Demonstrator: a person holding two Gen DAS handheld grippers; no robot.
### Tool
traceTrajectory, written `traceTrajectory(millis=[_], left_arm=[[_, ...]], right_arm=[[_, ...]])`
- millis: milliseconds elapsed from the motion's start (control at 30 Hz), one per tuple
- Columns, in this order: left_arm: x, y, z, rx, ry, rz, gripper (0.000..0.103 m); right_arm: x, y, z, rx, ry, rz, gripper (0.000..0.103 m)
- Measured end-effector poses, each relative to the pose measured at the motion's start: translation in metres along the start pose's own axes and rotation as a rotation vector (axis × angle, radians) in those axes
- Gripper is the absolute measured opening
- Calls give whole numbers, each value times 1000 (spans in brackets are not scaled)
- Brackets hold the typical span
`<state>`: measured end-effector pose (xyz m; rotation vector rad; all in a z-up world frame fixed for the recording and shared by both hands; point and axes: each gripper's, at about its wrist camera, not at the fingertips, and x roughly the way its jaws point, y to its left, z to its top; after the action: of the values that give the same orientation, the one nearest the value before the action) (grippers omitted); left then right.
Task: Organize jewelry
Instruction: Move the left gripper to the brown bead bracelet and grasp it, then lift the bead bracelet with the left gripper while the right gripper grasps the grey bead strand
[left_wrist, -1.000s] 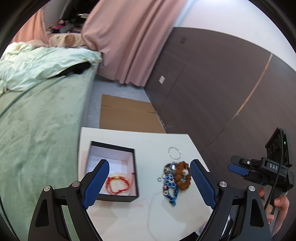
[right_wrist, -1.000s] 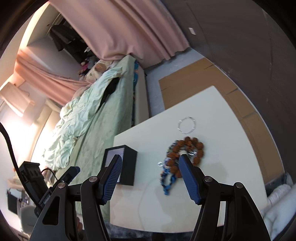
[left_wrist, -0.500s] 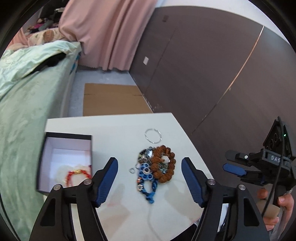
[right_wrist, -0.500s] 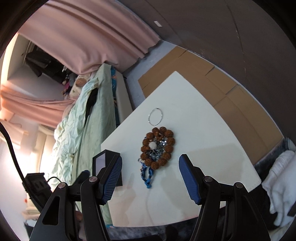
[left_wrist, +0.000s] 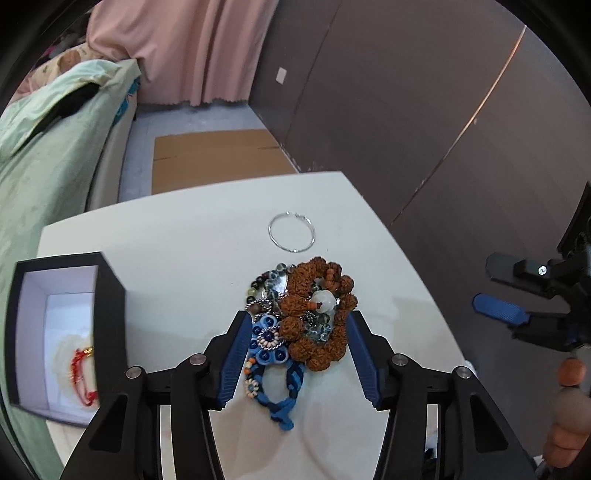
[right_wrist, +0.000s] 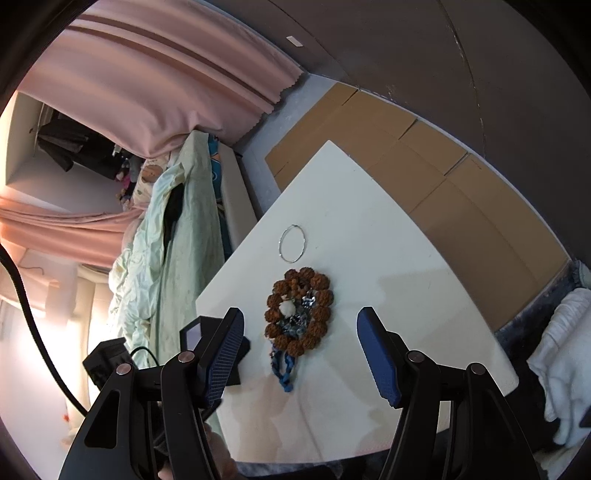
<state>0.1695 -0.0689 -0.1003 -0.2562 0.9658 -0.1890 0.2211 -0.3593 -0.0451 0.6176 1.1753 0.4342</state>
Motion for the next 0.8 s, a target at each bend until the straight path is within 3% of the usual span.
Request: traceTrajectory(millis=[267,367,467,800], left_arm=[[36,-6,-1,39,68,33,54],[47,-4,-1,41,98,69,45],[47,-5,2,56,91,93,25],[26,-11,10,48,45,16,24]], right_arm=[[5,0,9,0,4,9,64],[9,-2,15,5,7,-1,64],[12,-5,18,9,11,-6,64],[24,-18,21,51,52,-12,64]])
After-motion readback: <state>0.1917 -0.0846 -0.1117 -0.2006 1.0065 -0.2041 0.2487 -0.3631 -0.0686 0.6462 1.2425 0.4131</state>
